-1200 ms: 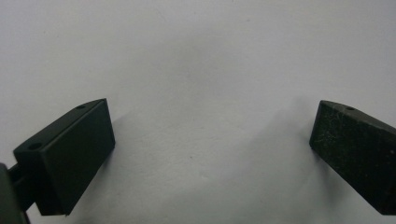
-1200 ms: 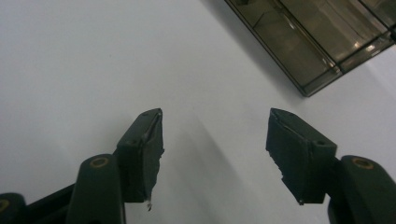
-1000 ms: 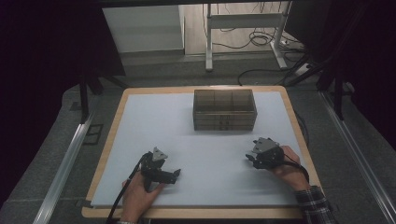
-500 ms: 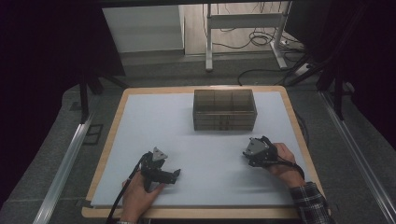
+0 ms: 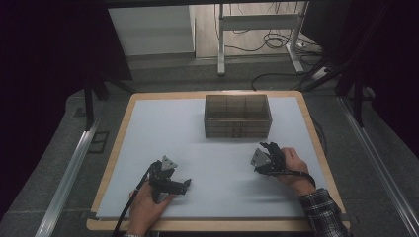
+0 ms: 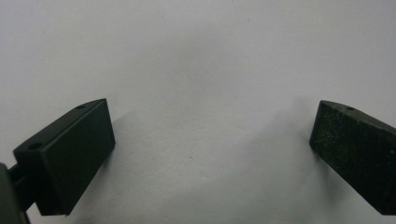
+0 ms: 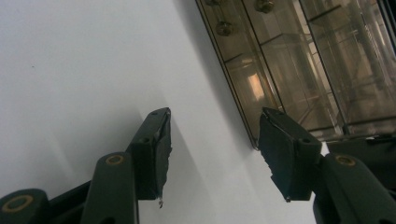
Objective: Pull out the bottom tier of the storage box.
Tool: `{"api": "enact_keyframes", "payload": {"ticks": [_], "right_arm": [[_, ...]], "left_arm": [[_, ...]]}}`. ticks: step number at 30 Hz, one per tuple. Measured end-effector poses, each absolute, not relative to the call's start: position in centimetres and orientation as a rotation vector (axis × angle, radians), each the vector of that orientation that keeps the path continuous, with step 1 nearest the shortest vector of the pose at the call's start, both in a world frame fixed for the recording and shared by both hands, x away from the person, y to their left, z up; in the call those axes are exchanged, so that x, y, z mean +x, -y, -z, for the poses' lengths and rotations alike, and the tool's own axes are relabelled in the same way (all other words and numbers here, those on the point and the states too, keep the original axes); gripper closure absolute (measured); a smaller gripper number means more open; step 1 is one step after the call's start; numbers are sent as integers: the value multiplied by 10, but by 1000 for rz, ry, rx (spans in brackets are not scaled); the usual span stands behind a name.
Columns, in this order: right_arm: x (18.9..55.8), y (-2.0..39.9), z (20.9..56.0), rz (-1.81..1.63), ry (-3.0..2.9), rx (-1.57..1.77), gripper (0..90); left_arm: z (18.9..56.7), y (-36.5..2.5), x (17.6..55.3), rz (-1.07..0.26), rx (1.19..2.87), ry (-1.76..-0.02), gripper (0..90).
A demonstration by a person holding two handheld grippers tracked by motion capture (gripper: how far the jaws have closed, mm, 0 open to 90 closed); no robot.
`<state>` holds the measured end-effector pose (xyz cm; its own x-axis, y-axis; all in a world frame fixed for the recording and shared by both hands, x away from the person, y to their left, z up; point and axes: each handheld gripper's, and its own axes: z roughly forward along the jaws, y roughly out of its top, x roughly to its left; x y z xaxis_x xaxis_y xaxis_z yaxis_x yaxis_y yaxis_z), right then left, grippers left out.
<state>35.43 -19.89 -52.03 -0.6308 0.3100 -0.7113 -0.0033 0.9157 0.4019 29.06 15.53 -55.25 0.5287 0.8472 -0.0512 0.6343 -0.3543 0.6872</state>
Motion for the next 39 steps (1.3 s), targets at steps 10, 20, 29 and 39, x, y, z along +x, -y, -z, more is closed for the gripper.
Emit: {"api": "enact_keyframes", "payload": {"ticks": [10, 20, 29, 39], "right_arm": [[359, 182, 531, -360, -2155, 103, 447], [364, 168, 537, -267, -2102, 43, 458], [369, 153, 545, -168, -2033, -30, 505], [379, 140, 554, -118, -1967, -117, 605]], "left_arm": [[552, -155, 291, -414, 2108, -1196, 0], [552, -156, 291, -414, 2113, -1194, 0], [552, -156, 291, -414, 2112, -1194, 0], [552, -156, 291, -413, 2112, -1193, 0]]}}
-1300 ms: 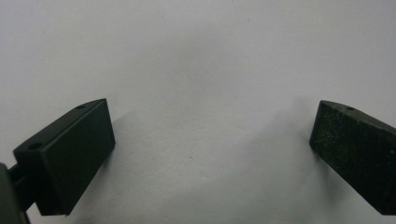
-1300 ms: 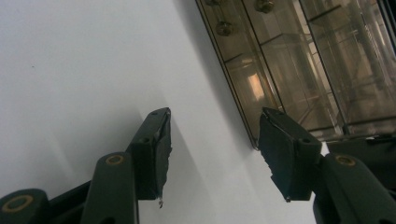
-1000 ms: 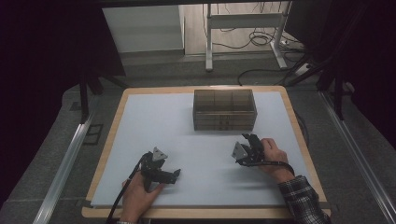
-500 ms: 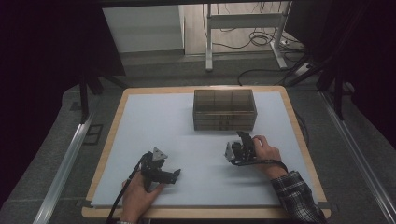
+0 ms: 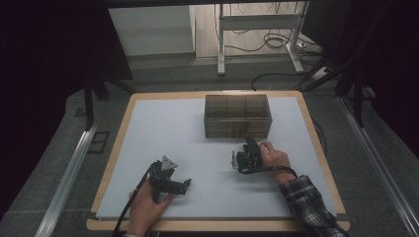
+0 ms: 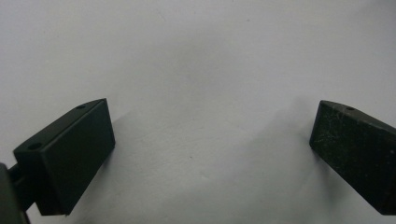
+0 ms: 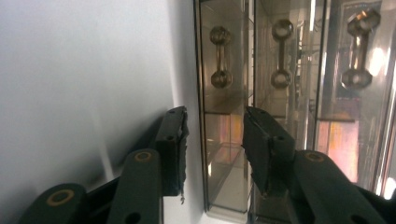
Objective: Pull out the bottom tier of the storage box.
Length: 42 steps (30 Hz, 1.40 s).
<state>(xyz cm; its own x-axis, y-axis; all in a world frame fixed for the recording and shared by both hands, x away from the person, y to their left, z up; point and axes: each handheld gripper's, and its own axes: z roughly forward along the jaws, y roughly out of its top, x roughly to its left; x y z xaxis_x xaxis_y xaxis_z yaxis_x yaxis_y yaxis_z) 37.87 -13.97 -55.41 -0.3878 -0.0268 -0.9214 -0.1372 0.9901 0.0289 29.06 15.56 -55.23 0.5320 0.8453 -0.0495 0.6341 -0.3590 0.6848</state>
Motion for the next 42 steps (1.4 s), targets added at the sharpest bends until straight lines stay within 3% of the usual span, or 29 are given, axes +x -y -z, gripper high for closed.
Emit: {"api": "enact_keyframes", "payload": {"ticks": [17, 42], "right_arm": [[395, 121, 562, -72, -1921, -168, 753], [384, 120, 566, -63, -1898, -207, 798]], "left_arm": [[552, -156, 291, -413, 2111, -1194, 0], [552, -156, 291, -413, 2112, -1193, 0]]}}
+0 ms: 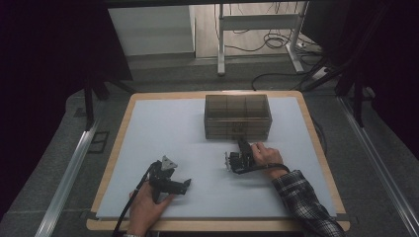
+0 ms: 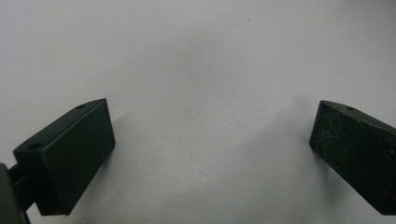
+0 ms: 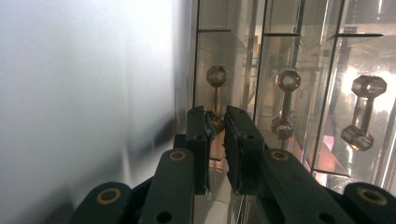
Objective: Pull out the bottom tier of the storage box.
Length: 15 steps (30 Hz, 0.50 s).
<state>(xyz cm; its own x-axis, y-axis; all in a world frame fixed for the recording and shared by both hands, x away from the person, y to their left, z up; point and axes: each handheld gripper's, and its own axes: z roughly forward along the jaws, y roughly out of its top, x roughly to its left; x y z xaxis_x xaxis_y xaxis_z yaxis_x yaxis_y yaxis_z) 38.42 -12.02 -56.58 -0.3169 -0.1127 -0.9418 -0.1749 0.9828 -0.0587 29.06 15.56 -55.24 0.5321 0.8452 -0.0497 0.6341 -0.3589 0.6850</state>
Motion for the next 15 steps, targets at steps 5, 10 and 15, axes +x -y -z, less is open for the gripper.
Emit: {"api": "enact_keyframes", "payload": {"ticks": [5, 10, 15], "right_arm": [[375, 122, 562, -108, -1905, -224, 895], [369, 120, 558, -115, -1917, -222, 893], [376, 120, 561, -95, -1899, -215, 806]], "left_arm": [[552, -156, 291, -413, 2112, -1193, 0], [552, -156, 291, -413, 2112, -1193, 0], [552, -156, 291, -413, 2112, -1194, 0]]}}
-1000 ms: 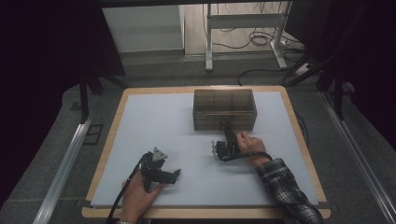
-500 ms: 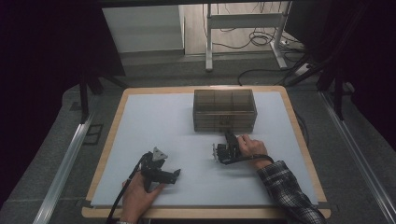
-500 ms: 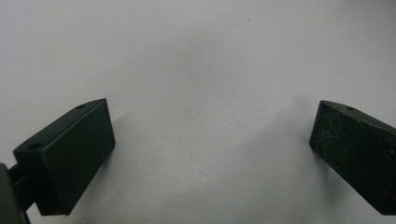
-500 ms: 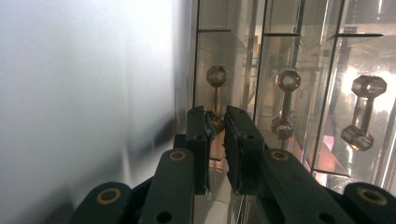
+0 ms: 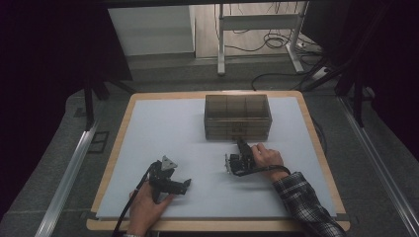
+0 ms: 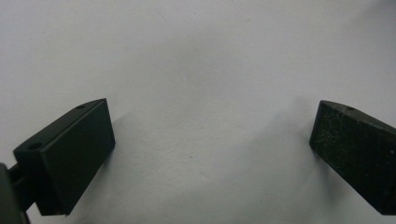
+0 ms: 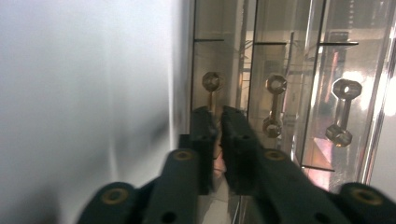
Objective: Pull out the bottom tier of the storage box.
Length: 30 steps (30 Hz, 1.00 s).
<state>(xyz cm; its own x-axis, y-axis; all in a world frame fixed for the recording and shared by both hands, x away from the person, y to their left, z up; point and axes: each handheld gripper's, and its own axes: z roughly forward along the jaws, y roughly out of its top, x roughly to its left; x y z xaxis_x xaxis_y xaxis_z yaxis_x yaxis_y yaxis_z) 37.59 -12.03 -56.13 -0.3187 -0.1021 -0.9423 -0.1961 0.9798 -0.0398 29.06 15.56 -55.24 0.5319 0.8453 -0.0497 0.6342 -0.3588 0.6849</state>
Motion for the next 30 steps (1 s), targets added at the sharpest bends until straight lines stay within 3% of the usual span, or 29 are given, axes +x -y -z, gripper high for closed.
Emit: {"api": "enact_keyframes", "payload": {"ticks": [6, 30], "right_arm": [[385, 118, 567, -58, -1910, -221, 757], [370, 121, 569, -76, -1883, -239, 797]], "left_arm": [[552, -156, 291, -412, 2111, -1194, 0], [552, -156, 291, -413, 2111, -1194, 0]]}}
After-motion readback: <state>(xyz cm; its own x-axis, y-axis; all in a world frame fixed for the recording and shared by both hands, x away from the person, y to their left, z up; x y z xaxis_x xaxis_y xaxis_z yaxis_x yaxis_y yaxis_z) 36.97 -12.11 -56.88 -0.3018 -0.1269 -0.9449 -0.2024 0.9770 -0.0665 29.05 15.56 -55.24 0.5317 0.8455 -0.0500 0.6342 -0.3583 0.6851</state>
